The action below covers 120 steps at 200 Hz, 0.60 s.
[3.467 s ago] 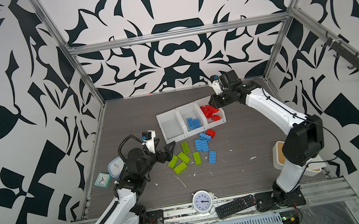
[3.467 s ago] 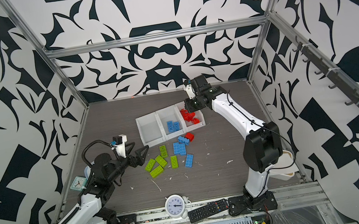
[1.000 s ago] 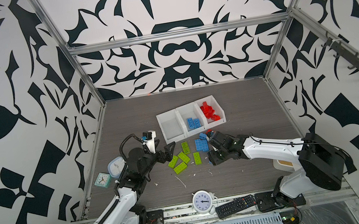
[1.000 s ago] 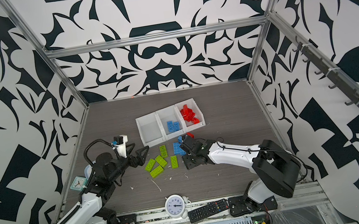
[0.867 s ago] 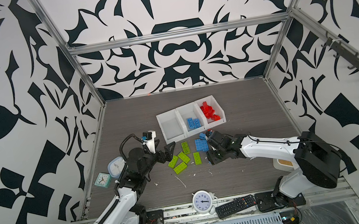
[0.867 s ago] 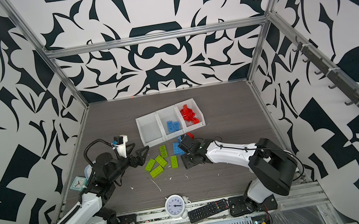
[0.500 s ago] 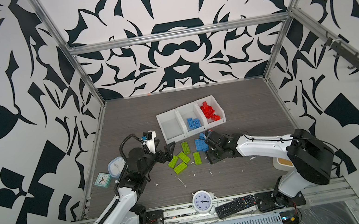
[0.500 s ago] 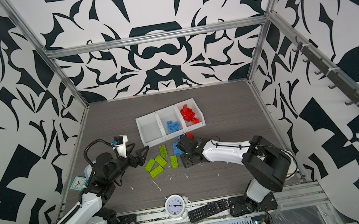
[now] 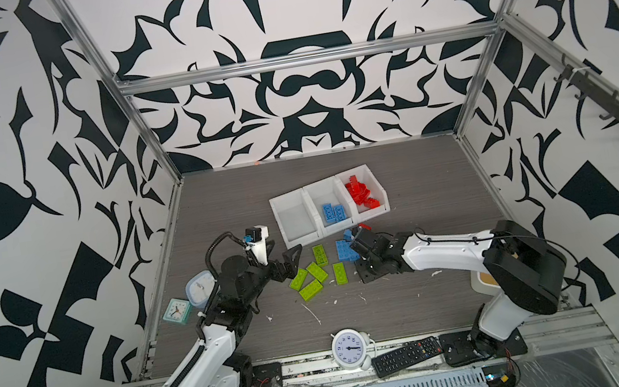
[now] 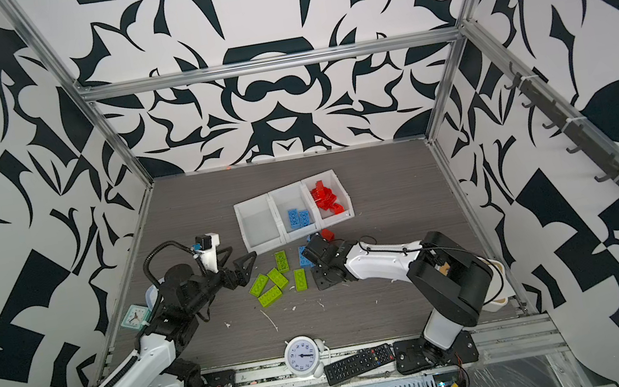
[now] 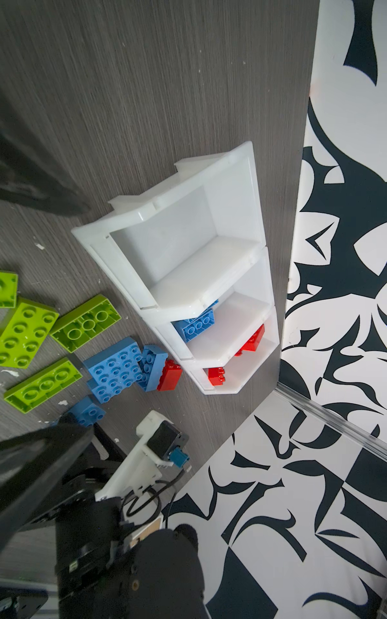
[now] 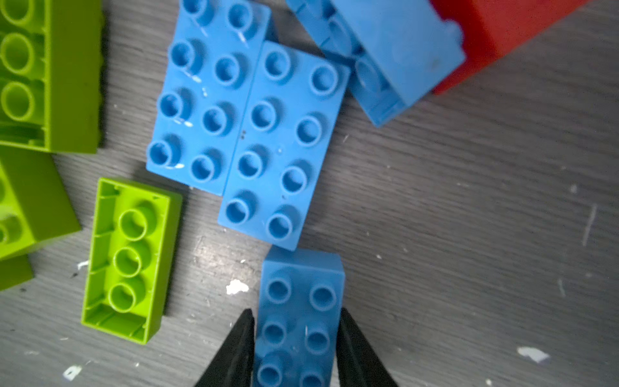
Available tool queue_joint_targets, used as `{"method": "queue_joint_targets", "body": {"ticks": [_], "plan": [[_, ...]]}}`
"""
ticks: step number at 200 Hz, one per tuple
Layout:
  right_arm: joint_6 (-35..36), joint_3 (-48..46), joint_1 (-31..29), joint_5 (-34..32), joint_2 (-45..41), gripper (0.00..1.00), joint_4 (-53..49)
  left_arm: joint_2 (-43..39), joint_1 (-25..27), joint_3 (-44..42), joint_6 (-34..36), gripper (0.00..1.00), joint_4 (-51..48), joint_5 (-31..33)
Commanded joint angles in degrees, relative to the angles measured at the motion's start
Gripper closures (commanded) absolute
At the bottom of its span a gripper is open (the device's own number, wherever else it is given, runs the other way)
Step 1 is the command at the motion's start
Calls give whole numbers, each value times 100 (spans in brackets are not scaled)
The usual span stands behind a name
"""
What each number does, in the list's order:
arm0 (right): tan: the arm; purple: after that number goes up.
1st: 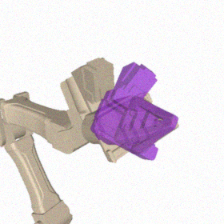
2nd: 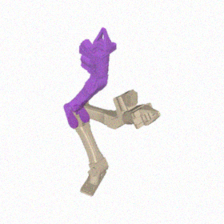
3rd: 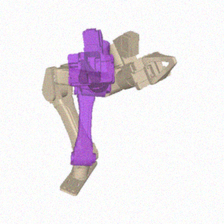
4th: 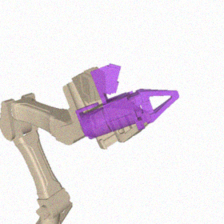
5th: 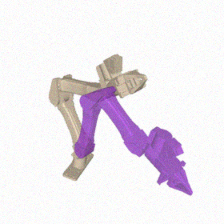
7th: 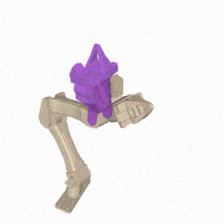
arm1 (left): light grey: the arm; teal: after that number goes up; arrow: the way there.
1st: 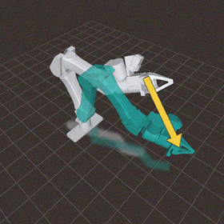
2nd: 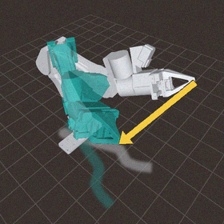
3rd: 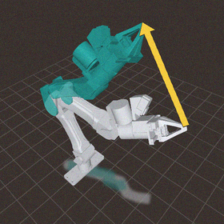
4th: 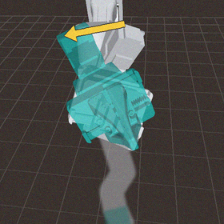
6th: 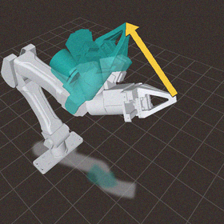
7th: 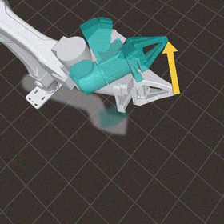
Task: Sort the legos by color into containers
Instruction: 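Lower the right gripper and close it on the blue brick, then carry the blue brick into the middle compartment and release it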
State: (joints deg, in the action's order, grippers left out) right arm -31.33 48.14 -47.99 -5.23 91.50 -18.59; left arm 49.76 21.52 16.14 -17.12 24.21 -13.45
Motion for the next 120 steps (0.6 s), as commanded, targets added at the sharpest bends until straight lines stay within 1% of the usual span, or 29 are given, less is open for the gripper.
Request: {"method": "queue_joint_targets", "body": {"ticks": [1, 60, 102, 120], "plan": [[-90, -203, -25, -150, -360, 61, 72, -45, 10, 65, -17, 0, -73, 47], [-180, -502, -24, -342, -970, 68, 28, 16, 10, 84, -35, 0, -74, 36], [-102, -402, -22, -398, -1107, 73, -214, -78, 10, 95, -37, 0, -161, 94], [-87, -369, -21, -393, -1227, 73, -265, -137, 8, 75, -43, 0, -161, 116]]}}
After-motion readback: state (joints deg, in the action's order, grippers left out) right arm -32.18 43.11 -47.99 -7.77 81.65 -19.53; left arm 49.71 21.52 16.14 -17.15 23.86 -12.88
